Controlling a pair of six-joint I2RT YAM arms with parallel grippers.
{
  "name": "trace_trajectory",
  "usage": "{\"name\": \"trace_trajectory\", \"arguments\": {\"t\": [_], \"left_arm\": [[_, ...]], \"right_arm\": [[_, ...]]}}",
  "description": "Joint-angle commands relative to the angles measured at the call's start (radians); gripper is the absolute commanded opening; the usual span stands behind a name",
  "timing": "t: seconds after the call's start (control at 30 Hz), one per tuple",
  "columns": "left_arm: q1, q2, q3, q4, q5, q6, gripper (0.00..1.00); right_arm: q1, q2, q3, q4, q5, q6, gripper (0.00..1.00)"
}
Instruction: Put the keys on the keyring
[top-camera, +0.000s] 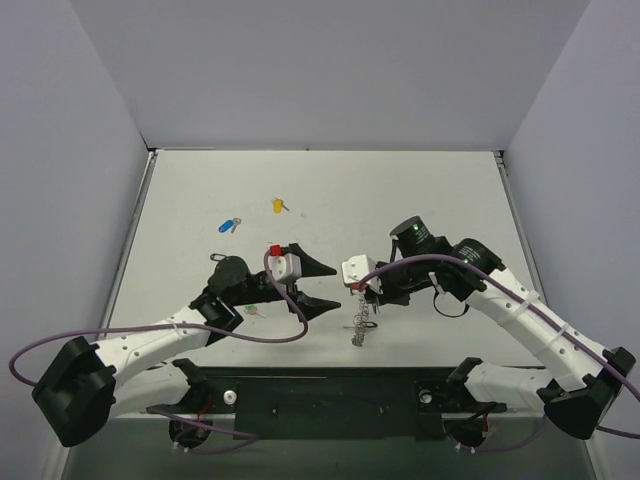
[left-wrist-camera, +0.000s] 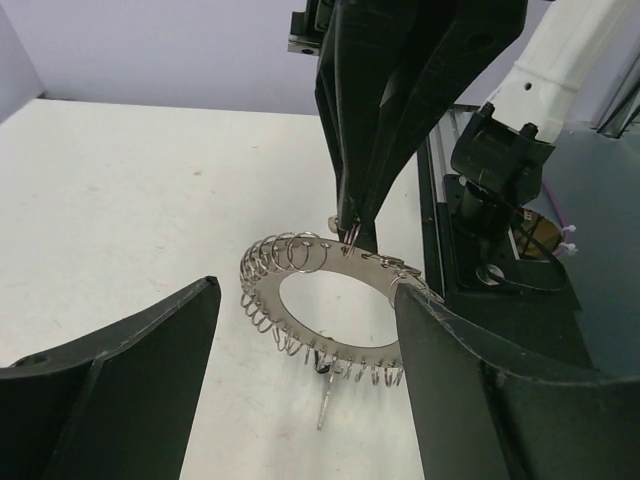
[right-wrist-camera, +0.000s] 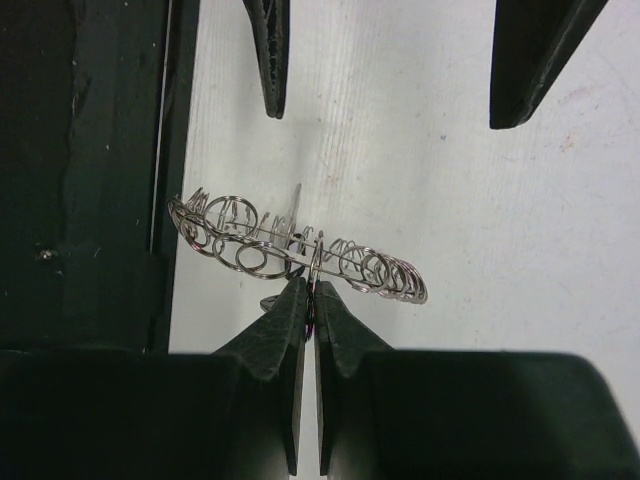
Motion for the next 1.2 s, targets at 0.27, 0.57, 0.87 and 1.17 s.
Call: {"name": "trace_trajectory", "arguments": {"t": [0.27,0.57,0.87,1.17], "left_arm": [[-0.081,0.067,0.046,0.026,0.017,0.014,0.67],[-0.104,0.076,0.058,-0.026,-0.021,0.065,0.56],[-0.106,0.066,0.035,0.015,-0.001,0.060,0.56],[-0.081,0.014,0.000,0.091,-0.093,-0.061,0.91]], "right_arm": [[0.054,0.090,0.085,-0.004,0.022,0.058,0.00],[0.082,0.103,0.087,0.022,0.010,0.094,0.00],[0.089,0.099,0.076,0.050,0.005,0.118,0.00],[0.085,0.103,0.084,0.044,0.002,0.119,0.00]]}}
